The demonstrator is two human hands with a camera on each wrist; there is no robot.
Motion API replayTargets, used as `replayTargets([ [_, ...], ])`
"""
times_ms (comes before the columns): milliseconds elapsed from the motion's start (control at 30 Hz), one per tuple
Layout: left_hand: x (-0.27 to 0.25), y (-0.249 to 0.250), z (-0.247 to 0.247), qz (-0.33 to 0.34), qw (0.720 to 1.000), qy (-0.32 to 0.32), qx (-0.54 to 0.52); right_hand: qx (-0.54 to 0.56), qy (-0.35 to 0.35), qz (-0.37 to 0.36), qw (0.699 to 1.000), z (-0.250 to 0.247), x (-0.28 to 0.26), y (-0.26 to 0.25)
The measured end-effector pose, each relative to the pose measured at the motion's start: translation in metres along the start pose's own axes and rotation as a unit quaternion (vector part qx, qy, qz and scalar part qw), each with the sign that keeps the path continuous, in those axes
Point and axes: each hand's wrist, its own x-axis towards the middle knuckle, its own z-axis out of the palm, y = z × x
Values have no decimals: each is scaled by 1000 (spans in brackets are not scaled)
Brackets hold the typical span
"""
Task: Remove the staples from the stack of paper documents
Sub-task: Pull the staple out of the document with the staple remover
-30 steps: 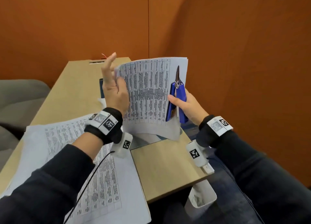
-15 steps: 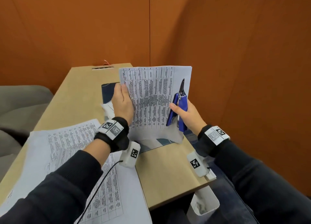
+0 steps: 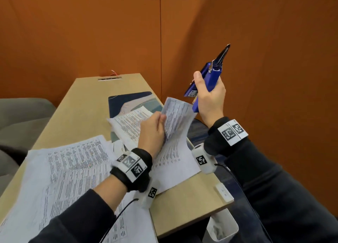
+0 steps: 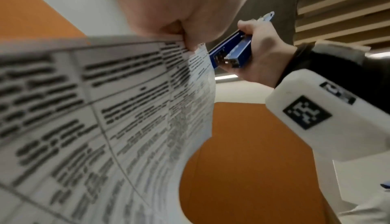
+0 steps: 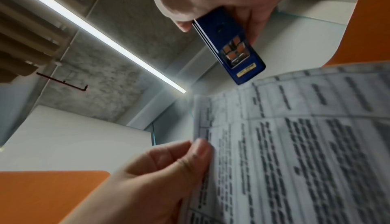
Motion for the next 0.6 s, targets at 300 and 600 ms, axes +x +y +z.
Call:
replayTargets([
  [300,-2,-9,10,9,996,-90,-1,-38,-97,57,993,23,-5,7],
  [600,0,-10,16,0,994,-113,-1,-70,-102,44,991,29,-4,17],
])
